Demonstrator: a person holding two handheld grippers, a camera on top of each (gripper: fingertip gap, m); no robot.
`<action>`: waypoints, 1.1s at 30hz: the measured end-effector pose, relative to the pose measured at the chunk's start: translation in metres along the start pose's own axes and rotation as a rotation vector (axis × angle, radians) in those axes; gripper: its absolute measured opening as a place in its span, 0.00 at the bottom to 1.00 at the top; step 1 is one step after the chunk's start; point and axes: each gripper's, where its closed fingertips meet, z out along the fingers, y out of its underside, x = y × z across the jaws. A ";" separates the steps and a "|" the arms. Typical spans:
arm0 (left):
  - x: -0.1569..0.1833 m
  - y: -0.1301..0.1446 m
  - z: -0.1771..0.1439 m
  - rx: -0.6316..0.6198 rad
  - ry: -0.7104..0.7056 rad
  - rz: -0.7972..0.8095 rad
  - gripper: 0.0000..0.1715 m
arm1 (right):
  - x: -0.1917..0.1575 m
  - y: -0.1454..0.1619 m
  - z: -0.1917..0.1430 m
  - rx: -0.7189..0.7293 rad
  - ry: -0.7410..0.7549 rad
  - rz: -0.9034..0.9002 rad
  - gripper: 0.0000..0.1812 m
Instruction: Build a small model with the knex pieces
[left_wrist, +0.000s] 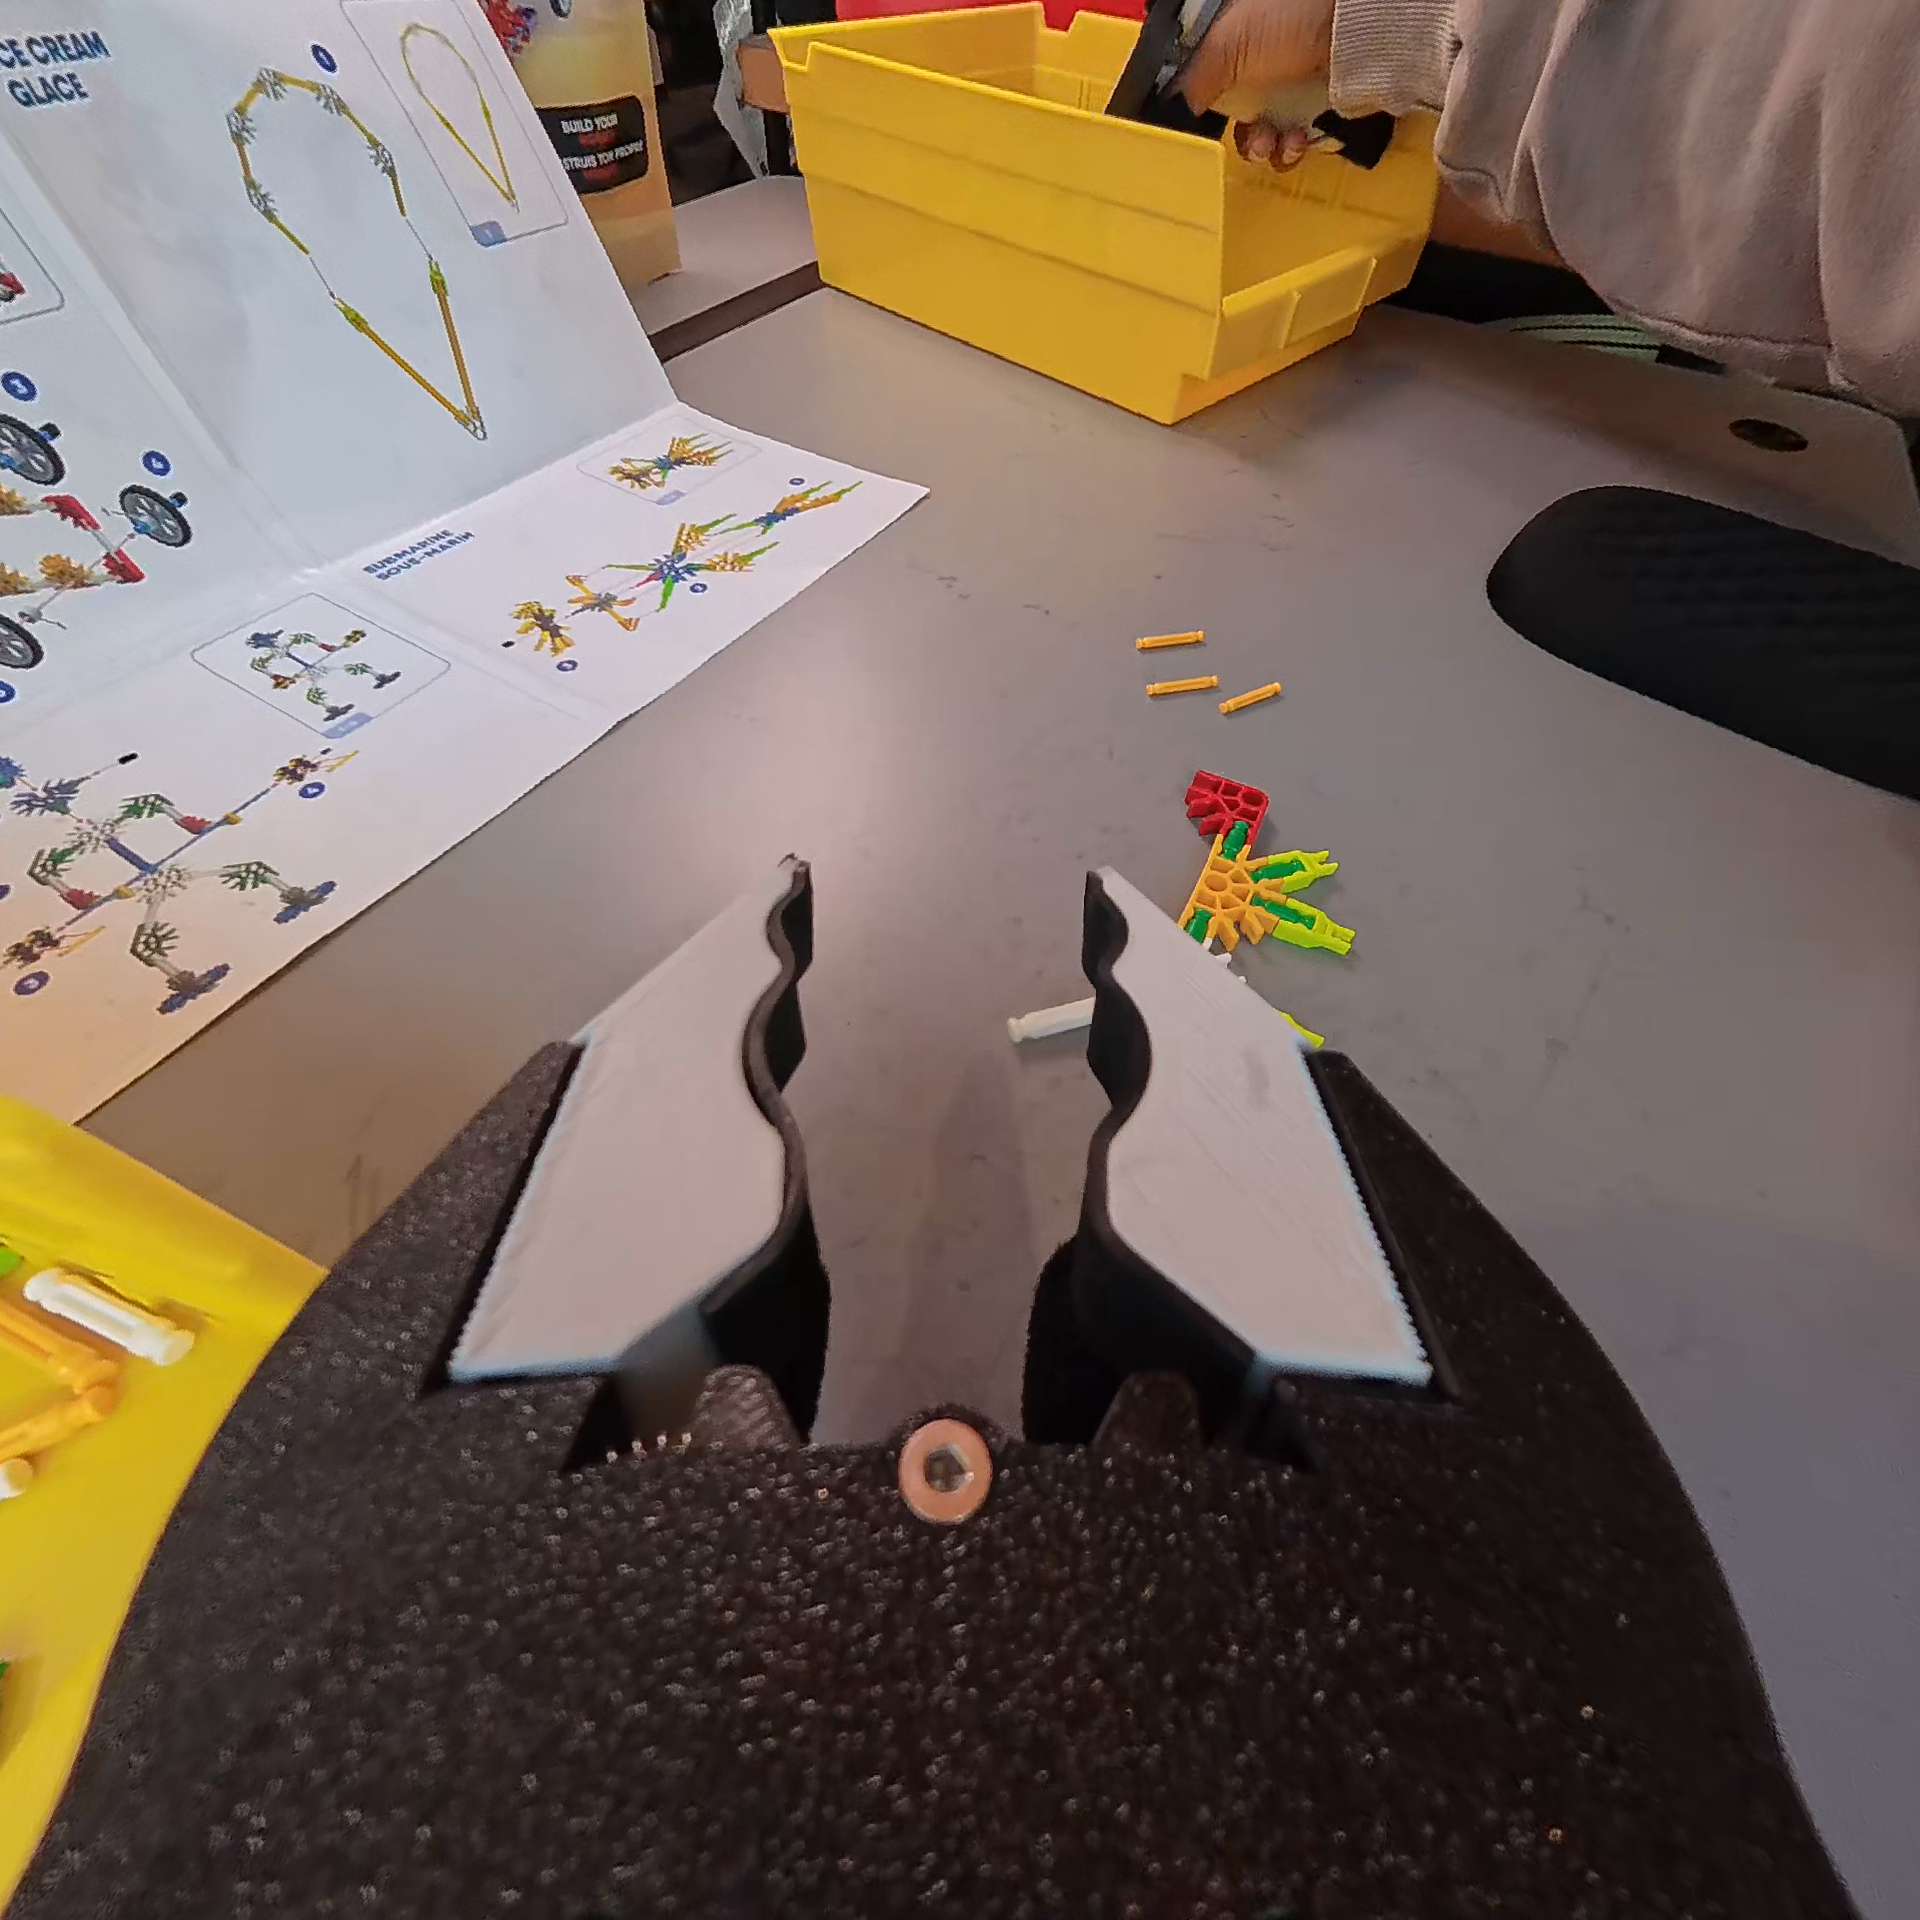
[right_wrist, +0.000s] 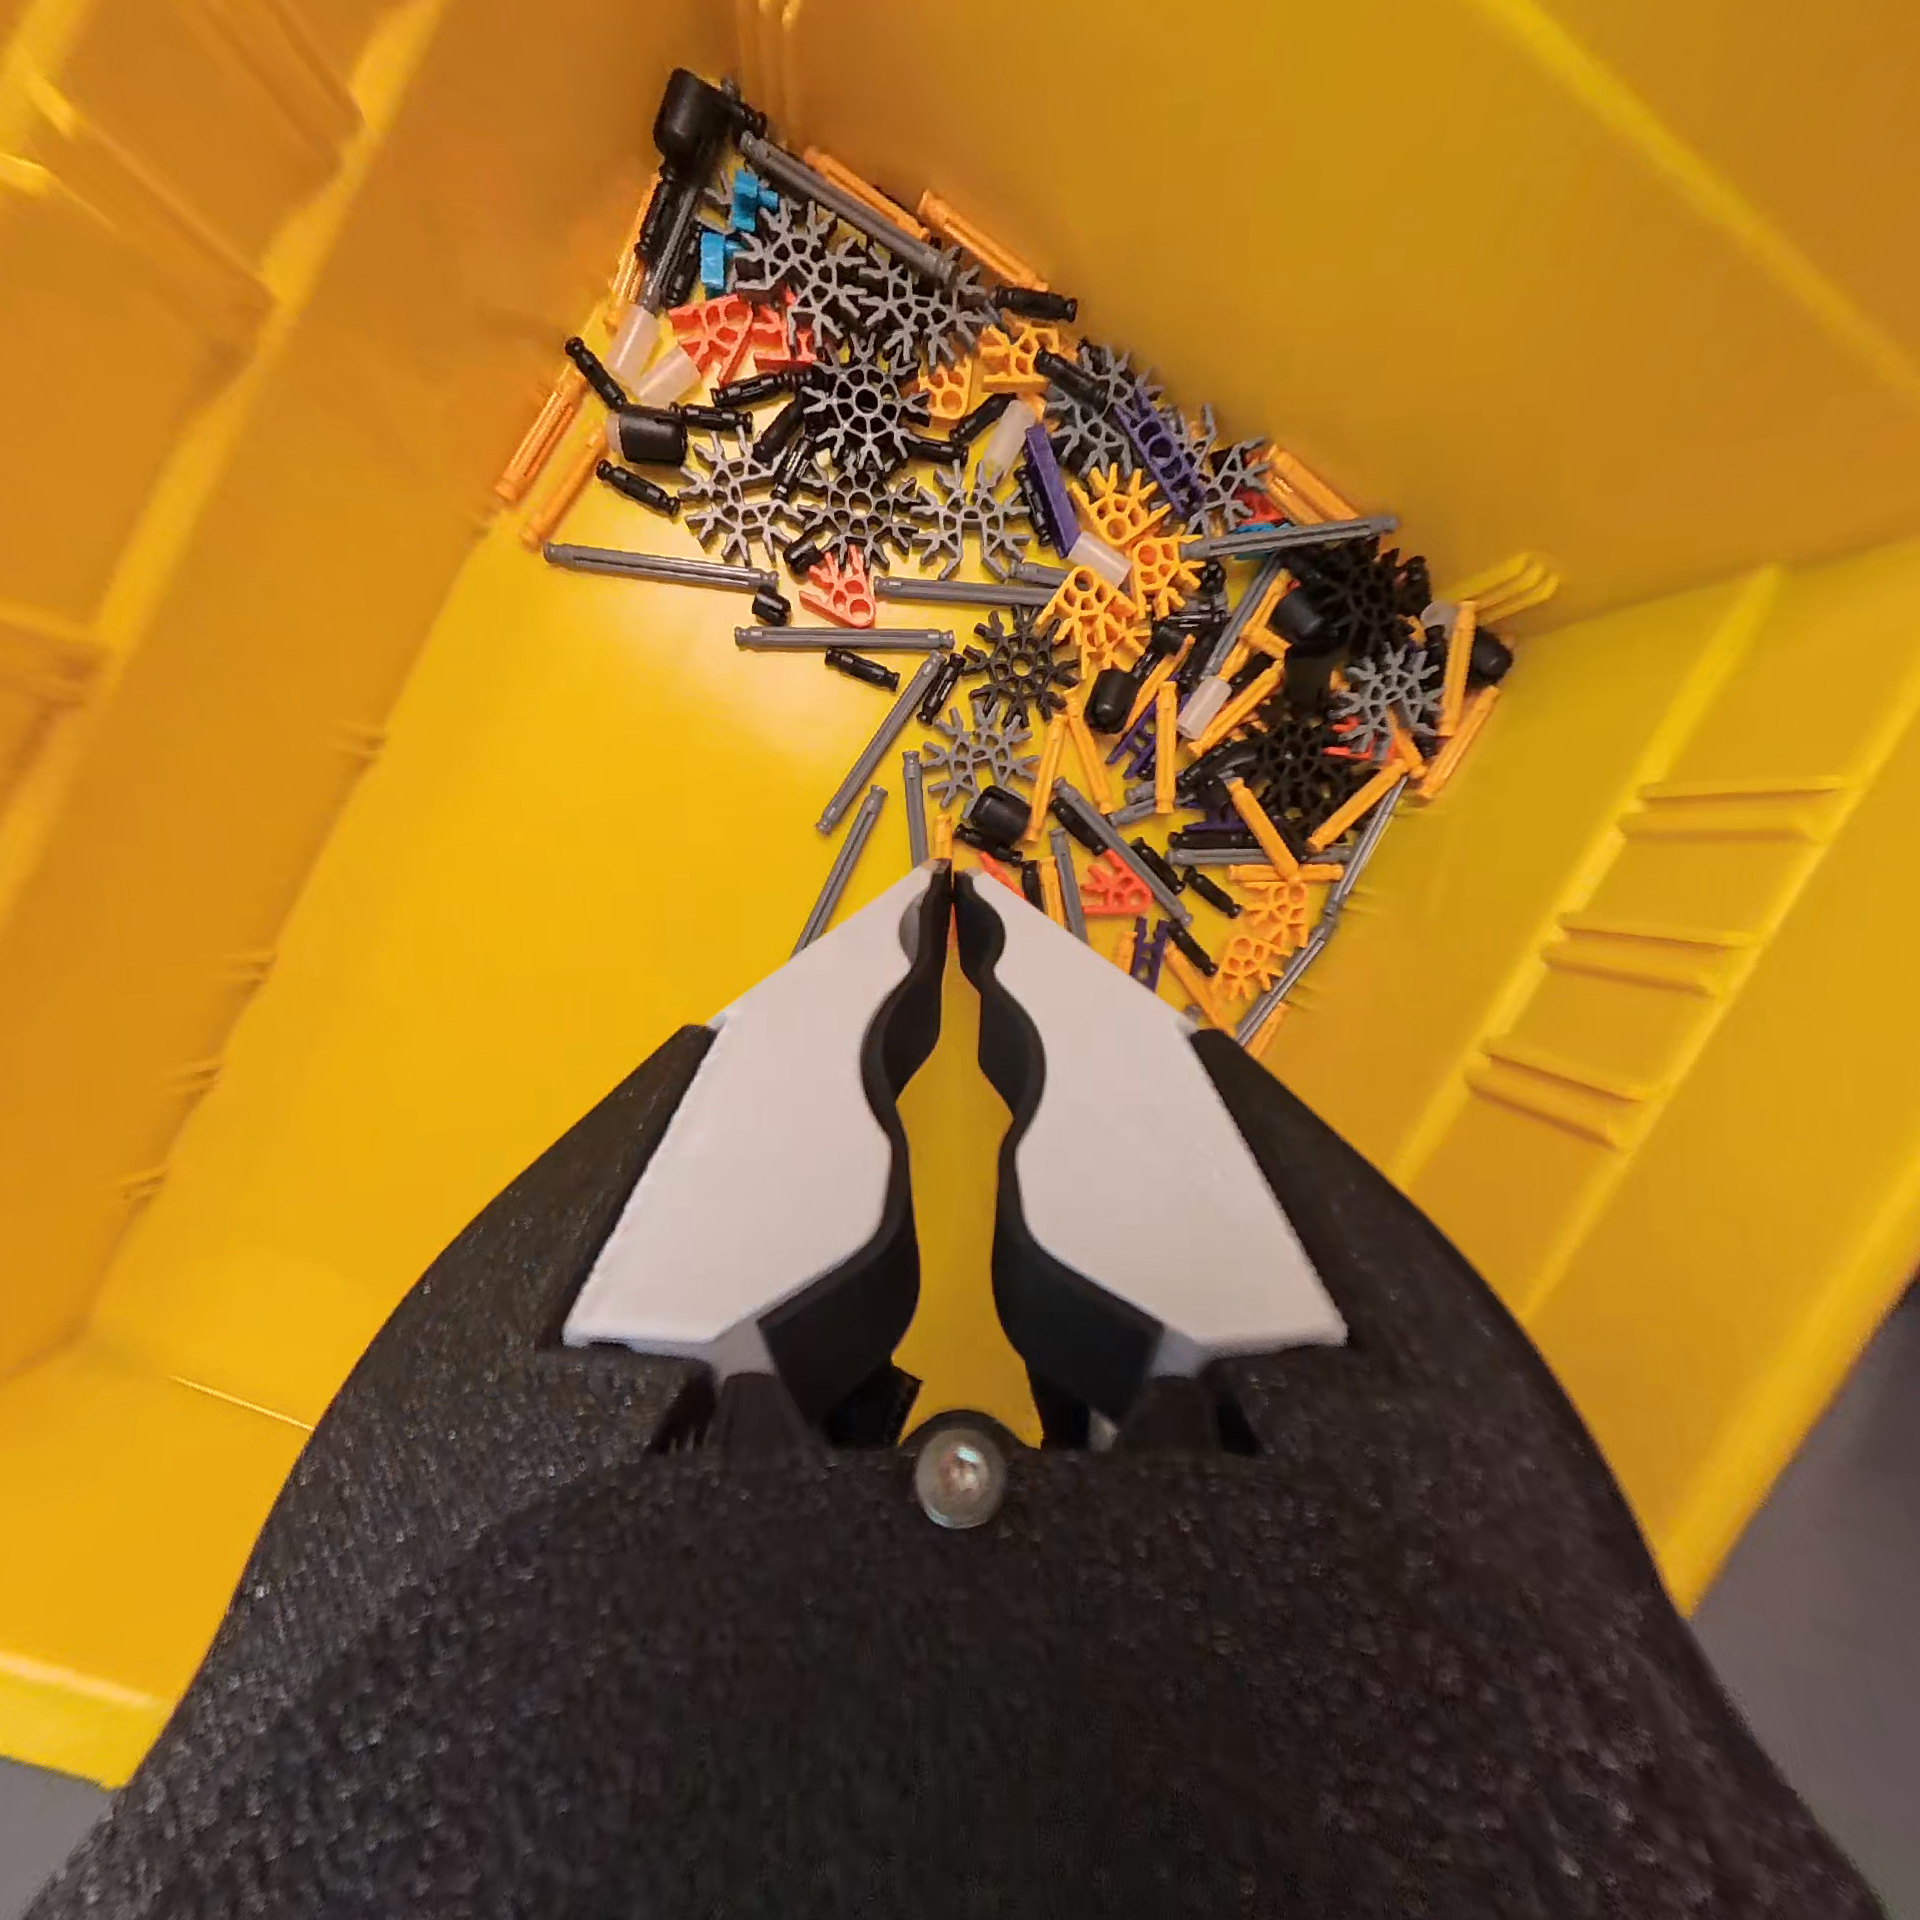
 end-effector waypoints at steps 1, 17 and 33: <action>0.000 0.000 0.000 -0.001 0.003 0.002 0.30 | -0.001 0.001 0.001 0.005 -0.011 0.008 0.00; 0.003 0.001 0.000 -0.004 0.010 0.016 0.30 | -0.002 -0.002 0.003 0.034 -0.038 0.047 0.01; 0.003 0.002 0.001 -0.008 0.011 0.016 0.30 | -0.010 0.003 0.005 0.023 -0.095 0.077 0.02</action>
